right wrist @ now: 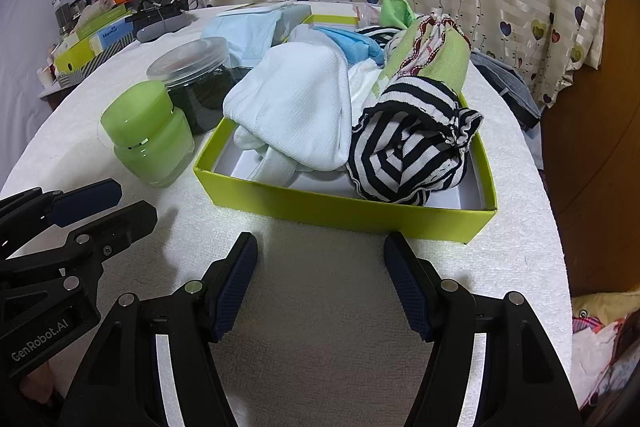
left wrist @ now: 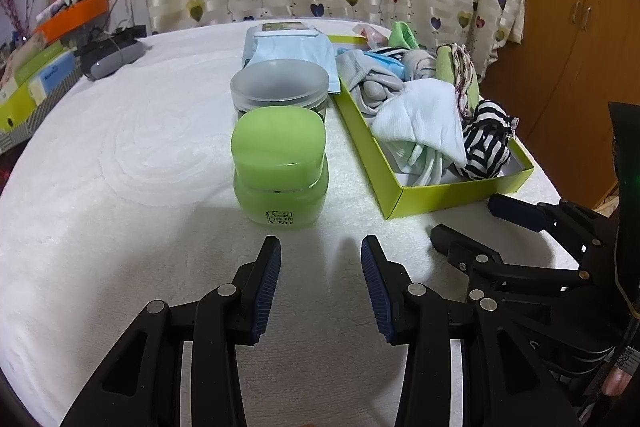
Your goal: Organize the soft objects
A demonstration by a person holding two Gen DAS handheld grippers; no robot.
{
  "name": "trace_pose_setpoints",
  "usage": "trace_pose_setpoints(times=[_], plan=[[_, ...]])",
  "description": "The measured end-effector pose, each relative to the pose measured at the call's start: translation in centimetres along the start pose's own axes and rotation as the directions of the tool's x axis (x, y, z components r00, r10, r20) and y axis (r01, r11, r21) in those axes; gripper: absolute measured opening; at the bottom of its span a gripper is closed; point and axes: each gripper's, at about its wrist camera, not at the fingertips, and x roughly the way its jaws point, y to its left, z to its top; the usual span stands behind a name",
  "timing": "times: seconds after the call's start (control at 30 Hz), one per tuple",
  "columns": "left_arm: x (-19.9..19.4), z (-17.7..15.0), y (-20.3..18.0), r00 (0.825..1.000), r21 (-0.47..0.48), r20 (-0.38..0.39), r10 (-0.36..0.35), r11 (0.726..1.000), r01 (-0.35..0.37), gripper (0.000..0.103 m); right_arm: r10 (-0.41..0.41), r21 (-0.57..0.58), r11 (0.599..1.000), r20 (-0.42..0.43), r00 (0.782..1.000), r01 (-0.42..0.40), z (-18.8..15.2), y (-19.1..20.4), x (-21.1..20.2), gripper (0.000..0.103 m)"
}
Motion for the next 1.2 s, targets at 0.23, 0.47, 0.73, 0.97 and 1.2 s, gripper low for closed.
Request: trace_pose_setpoints(times=[0.23, 0.47, 0.73, 0.97, 1.2], plan=[[-0.09, 0.02, -0.08, 1.000, 0.003, 0.001, 0.004, 1.000, -0.004, 0.041, 0.000, 0.000, 1.000, 0.000, 1.000, 0.000, 0.01, -0.01, 0.01, 0.067], [-0.28, 0.16, -0.28, 1.000, 0.010, 0.002, -0.003, 1.000, 0.003, 0.041, 0.000, 0.000, 1.000, 0.000, 1.000, 0.000, 0.01, 0.00, 0.01, 0.066], [-0.31, 0.17, -0.42, 1.000, 0.013, 0.002, -0.005, 1.000, 0.005, 0.041, 0.000, 0.000, 1.000, 0.000, 1.000, 0.000, 0.02, 0.00, 0.02, 0.066], [-0.30, 0.19, -0.43, 1.000, 0.011, 0.002, -0.007, 1.000, 0.007, 0.041, 0.000, 0.000, 1.000, 0.000, 1.000, 0.000, 0.02, 0.00, 0.02, 0.067], [-0.25, 0.19, -0.47, 1.000, 0.014, 0.002, -0.007, 1.000, 0.007, 0.041, 0.000, 0.000, 1.000, 0.000, 1.000, 0.000, 0.02, 0.00, 0.02, 0.067]])
